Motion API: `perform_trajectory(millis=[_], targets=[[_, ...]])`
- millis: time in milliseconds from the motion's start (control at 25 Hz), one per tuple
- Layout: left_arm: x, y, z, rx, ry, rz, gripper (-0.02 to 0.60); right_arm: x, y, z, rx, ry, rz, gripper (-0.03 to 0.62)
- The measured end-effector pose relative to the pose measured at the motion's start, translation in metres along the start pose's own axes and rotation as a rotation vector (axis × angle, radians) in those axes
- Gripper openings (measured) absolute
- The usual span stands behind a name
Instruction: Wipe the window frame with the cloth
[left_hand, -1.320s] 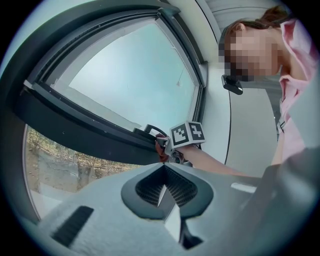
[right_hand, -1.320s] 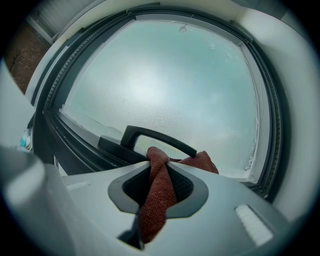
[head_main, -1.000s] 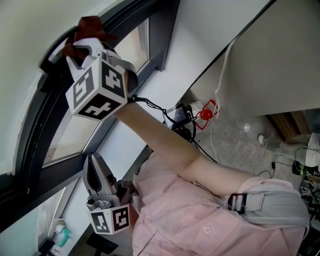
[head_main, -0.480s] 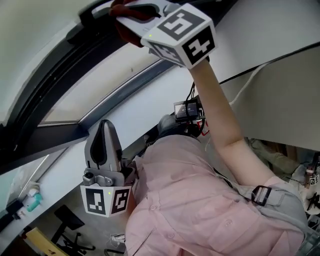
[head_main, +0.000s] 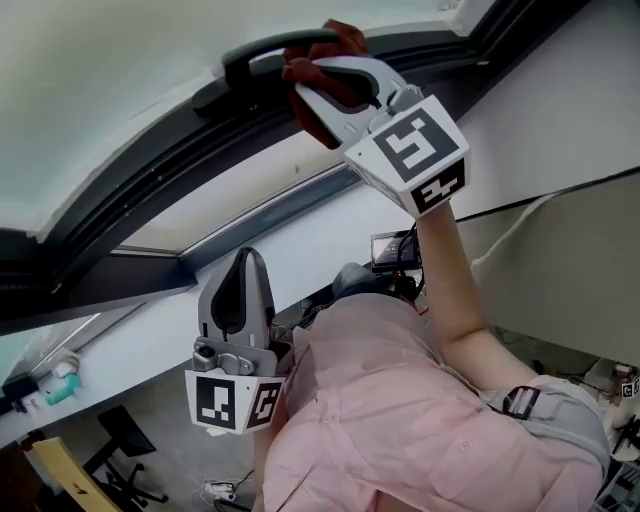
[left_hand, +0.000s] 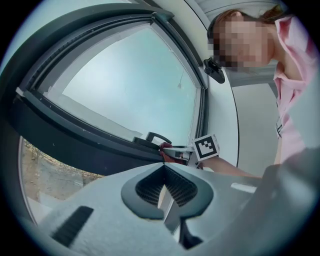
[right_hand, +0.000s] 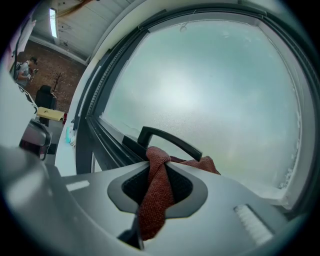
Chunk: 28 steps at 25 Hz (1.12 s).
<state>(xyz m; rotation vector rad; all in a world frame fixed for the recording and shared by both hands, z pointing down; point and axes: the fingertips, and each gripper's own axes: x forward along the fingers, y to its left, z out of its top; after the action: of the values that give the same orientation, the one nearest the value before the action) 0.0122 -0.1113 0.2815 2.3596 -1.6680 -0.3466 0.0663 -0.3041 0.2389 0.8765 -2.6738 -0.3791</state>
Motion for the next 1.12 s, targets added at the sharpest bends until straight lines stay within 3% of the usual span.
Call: perform_trajectory(millis=[480, 1120], targets=[[0.021, 0.001, -0.002, -0.005, 0.006, 0.013, -0.005, -0.014, -0.035, -0.018, 0.031, 0.028, -0.016, 0.069], [0.012, -0.002, -0.004, -0.002, 0.012, 0.033, -0.005, -0.030, -0.068, -0.034, 0.076, 0.026, -0.060, 0.069]])
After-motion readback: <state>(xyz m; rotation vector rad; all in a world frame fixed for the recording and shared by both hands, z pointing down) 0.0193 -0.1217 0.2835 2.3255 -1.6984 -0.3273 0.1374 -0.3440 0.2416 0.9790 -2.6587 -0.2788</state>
